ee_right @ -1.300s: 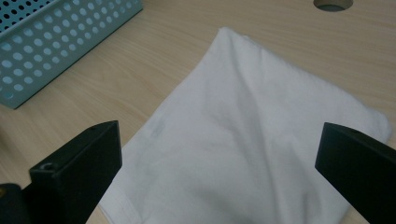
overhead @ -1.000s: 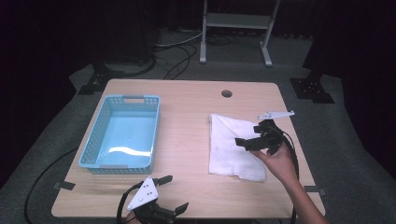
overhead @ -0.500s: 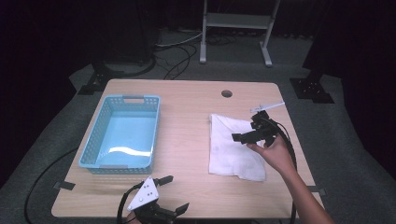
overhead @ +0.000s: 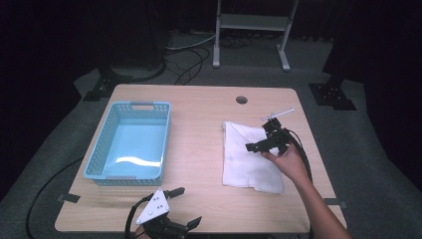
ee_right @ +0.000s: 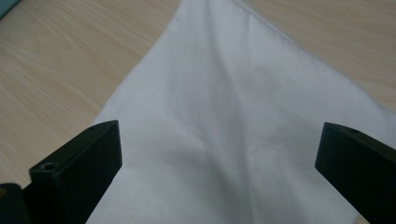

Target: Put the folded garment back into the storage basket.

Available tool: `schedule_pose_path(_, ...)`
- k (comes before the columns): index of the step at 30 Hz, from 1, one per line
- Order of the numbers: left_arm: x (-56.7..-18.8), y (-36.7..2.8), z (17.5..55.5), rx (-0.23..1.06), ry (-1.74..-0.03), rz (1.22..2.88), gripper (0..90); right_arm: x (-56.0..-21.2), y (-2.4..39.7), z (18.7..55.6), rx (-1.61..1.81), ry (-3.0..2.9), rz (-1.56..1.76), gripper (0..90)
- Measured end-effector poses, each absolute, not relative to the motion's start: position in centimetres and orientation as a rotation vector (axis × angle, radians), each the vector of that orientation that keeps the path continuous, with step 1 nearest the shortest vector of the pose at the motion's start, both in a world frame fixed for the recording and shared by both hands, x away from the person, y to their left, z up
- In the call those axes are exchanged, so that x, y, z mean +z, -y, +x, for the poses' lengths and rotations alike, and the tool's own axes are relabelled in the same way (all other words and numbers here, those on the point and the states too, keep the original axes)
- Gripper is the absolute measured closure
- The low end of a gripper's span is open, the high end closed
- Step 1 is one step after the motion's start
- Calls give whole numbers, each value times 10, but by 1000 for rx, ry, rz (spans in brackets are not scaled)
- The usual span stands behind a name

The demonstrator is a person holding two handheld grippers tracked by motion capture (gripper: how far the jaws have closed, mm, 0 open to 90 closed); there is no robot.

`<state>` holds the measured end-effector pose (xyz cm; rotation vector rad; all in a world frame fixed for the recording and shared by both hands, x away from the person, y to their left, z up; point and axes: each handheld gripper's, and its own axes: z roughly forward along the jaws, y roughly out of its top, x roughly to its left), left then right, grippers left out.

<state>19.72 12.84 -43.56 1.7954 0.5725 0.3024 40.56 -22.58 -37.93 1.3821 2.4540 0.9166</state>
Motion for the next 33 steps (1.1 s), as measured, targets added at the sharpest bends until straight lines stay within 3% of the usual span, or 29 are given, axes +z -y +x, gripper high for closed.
schedule_pose_path(17,-436,-128,197,305,-571,1799,41,-416,216,417,842,-2528,1439,5)
schedule_pose_path(22,-436,-129,197,303,-574,1796,41,-424,213,410,782,-2506,1333,41)
schedule_pose_path(33,-437,-128,197,303,-575,1800,41,-428,212,405,781,-2443,1331,0)
